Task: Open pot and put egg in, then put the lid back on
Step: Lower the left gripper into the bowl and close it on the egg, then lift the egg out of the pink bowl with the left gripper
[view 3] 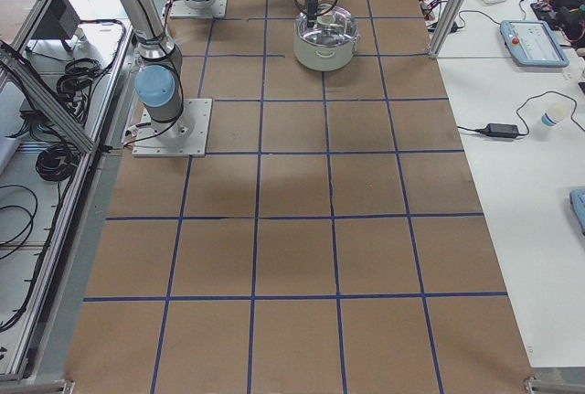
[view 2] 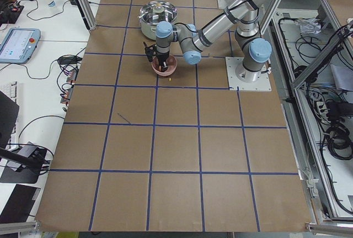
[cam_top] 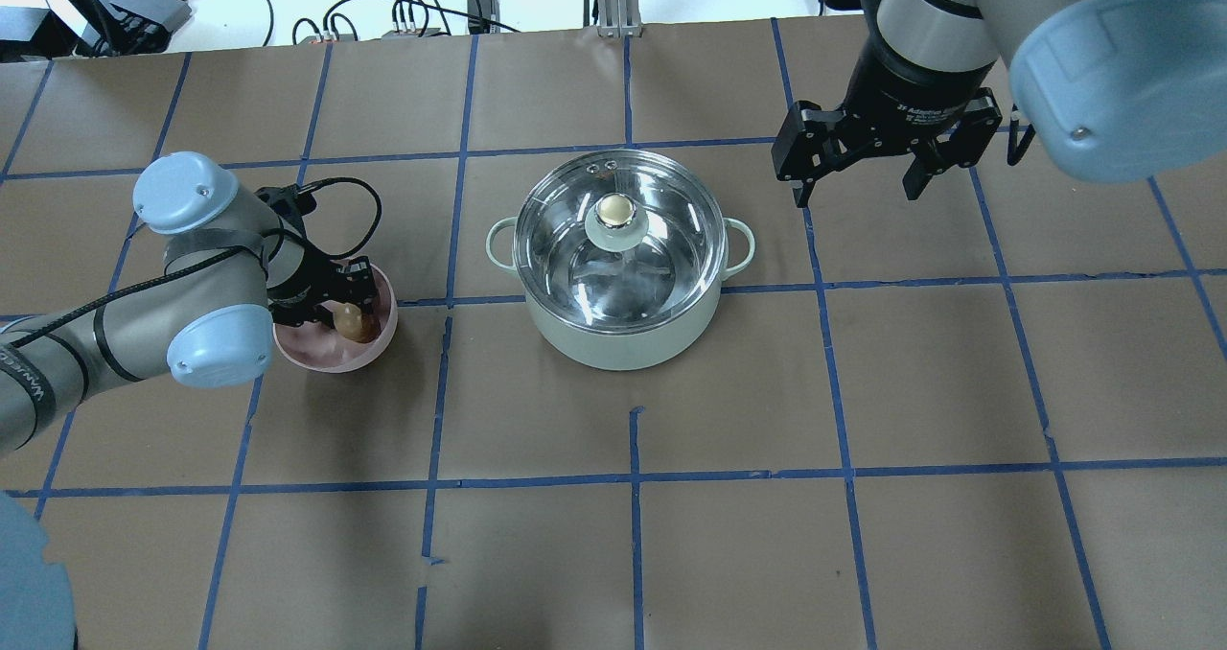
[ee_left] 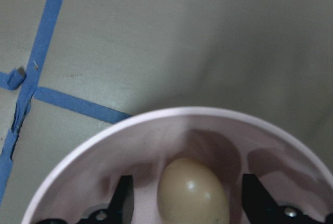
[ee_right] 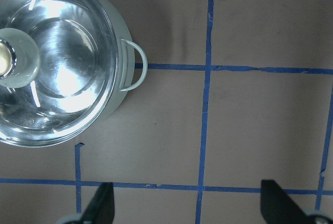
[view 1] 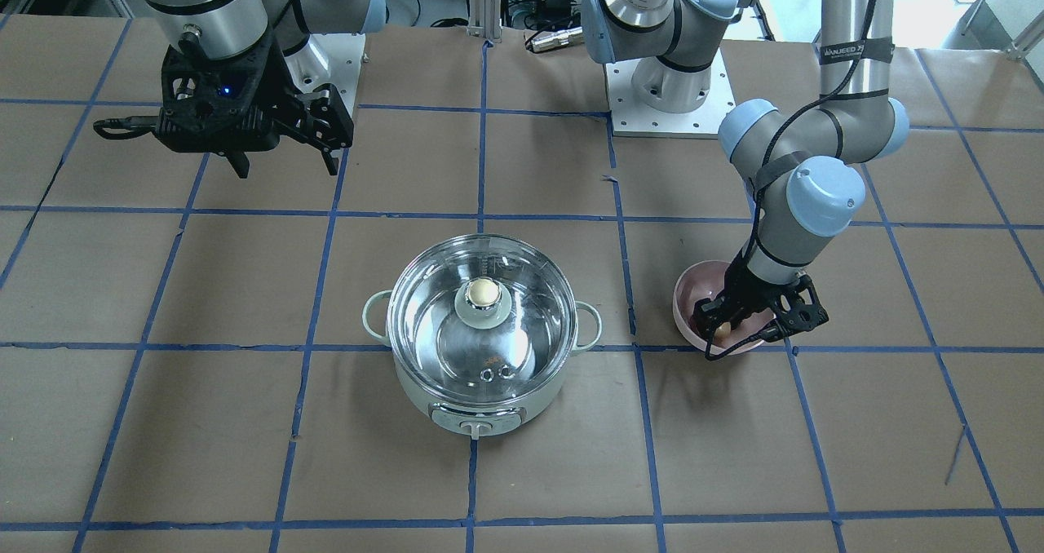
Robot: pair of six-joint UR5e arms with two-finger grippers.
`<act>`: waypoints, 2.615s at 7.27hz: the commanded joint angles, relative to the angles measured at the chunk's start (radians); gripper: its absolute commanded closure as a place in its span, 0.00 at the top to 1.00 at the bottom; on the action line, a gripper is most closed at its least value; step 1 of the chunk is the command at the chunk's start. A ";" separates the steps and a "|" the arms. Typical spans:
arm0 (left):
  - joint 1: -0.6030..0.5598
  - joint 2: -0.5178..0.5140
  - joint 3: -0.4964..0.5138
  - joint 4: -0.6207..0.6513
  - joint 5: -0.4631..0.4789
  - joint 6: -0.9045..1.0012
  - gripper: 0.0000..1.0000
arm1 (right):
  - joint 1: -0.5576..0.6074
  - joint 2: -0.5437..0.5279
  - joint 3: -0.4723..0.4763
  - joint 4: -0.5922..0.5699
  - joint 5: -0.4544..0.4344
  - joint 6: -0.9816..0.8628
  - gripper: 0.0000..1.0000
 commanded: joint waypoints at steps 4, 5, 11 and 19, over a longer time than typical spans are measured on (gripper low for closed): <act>0.000 0.000 0.000 -0.002 0.003 0.004 0.49 | 0.001 -0.002 0.003 0.000 0.000 0.000 0.99; 0.000 0.000 0.000 -0.002 0.003 0.004 0.55 | 0.001 -0.002 0.003 0.000 0.000 0.000 0.99; 0.000 0.000 -0.002 -0.003 0.003 0.006 0.55 | 0.000 -0.002 0.003 0.000 0.000 0.000 0.99; -0.002 0.012 0.007 -0.006 0.003 0.018 0.16 | 0.000 -0.002 0.003 0.000 0.000 0.000 0.99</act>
